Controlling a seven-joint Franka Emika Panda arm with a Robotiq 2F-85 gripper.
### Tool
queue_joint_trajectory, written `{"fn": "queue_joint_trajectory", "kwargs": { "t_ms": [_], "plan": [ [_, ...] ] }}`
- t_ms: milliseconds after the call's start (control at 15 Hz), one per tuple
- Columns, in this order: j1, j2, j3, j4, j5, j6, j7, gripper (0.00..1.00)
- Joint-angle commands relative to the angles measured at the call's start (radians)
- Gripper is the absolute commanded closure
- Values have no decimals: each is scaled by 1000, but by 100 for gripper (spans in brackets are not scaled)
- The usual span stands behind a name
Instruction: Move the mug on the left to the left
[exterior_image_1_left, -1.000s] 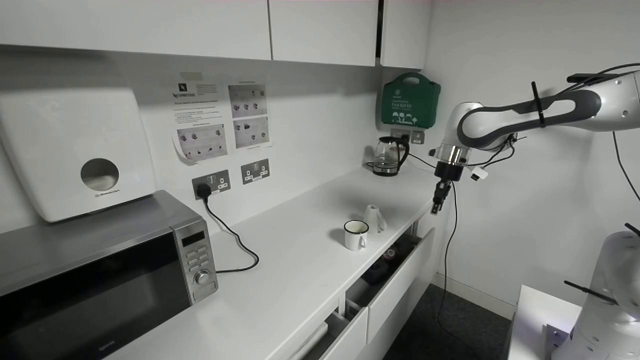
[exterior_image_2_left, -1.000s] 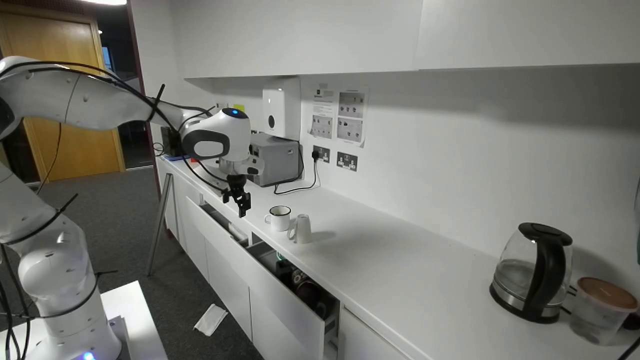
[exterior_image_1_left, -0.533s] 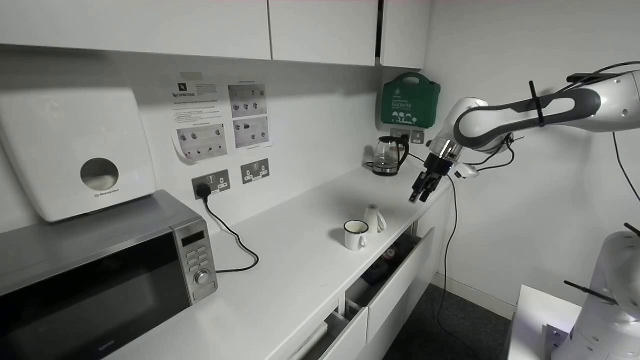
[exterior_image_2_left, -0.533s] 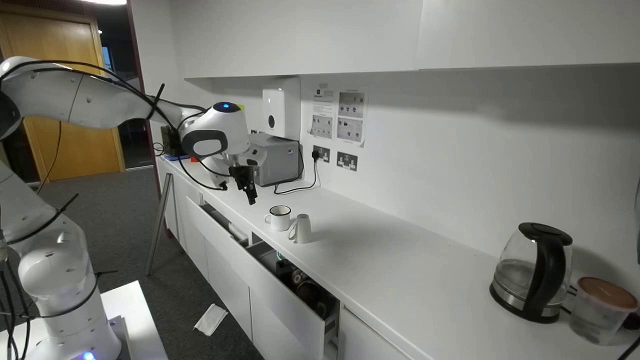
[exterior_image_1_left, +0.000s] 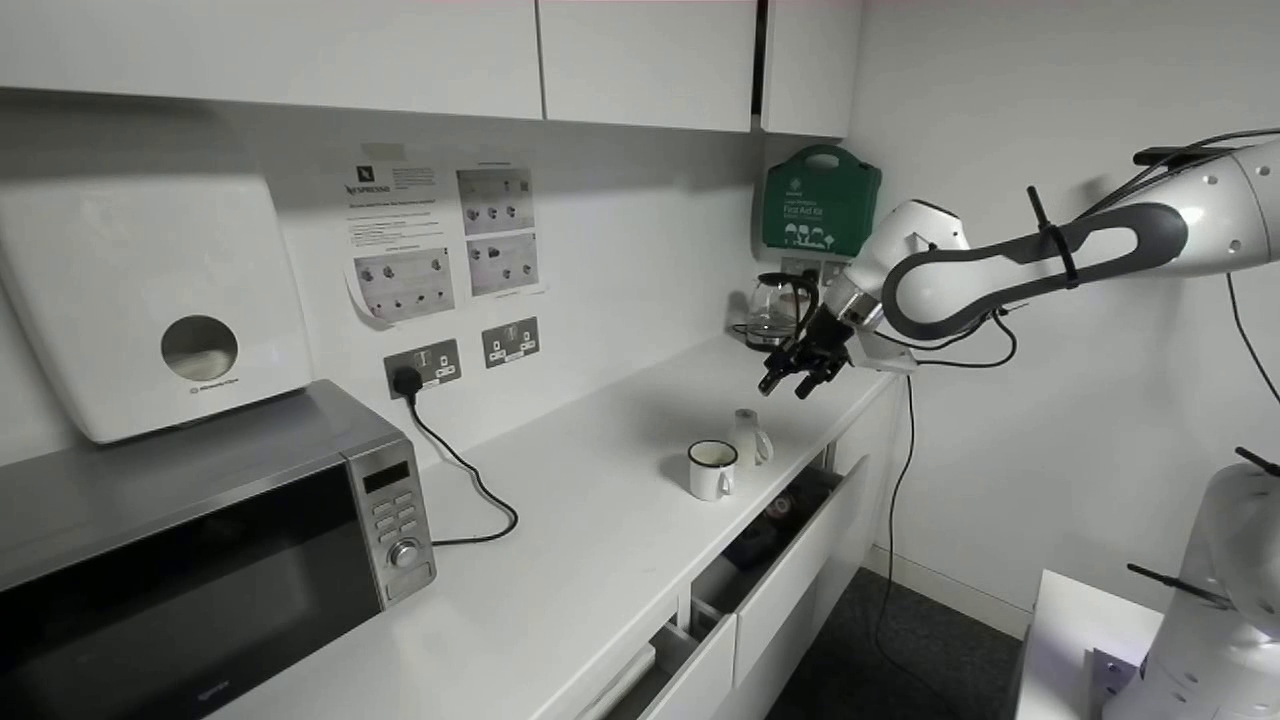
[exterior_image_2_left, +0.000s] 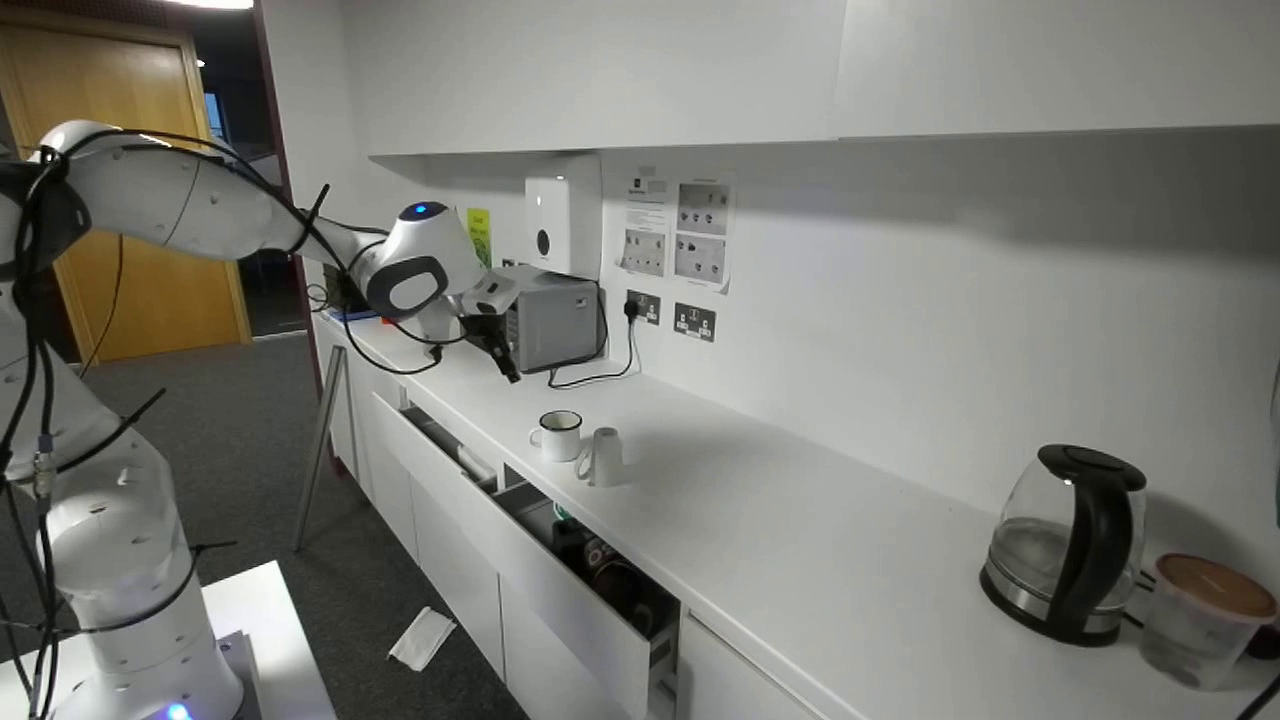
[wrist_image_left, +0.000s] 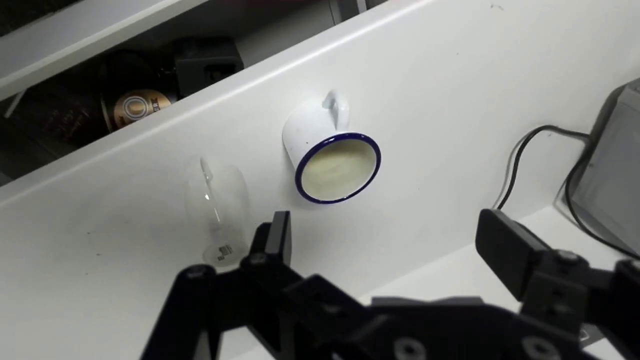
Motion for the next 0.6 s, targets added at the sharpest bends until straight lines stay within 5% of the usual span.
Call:
{"fn": "queue_joint_trajectory", "kwargs": {
  "t_ms": [0, 533],
  "plan": [
    [-51, 49, 94, 35, -121, 45, 239, 0],
    [-63, 119, 222, 100, -353, -45, 812, 0]
  ]
}}
